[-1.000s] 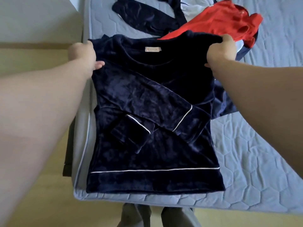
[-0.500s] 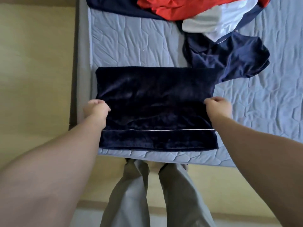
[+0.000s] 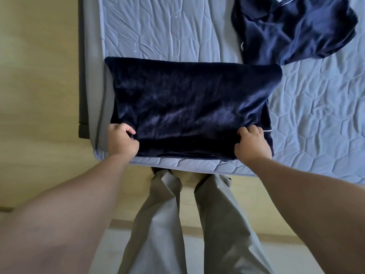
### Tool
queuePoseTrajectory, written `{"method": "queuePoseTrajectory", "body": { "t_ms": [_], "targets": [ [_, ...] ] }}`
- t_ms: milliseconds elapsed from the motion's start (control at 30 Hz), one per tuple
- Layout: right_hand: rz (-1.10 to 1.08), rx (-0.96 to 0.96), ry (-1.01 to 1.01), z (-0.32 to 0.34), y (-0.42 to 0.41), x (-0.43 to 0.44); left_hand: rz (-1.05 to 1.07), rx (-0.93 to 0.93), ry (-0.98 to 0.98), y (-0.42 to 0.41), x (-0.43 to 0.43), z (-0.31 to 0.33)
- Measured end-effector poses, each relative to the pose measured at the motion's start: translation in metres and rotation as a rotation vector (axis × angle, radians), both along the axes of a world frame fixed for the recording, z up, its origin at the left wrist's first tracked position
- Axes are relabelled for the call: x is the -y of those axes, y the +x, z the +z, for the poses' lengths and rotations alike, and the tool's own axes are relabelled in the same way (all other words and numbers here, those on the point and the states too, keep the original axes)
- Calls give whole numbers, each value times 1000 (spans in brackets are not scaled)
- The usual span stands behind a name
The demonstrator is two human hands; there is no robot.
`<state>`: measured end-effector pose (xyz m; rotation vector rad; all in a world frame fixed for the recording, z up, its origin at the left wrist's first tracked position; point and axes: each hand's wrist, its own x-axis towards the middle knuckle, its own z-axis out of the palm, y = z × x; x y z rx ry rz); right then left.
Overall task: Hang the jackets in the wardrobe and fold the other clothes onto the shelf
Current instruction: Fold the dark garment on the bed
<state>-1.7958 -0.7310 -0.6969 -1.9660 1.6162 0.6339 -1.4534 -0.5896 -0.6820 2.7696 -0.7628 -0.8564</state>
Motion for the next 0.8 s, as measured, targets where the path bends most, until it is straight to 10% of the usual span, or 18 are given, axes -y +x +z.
{"method": "queuePoseTrajectory", "body": {
  "t_ms": [600,800],
  "targets": [
    [71,-231,18,6,34,8,-332,139,657,-23,25,9],
    [166,227,-410,19,88,29,-659,383,-74,-61,89,6]
  ]
}}
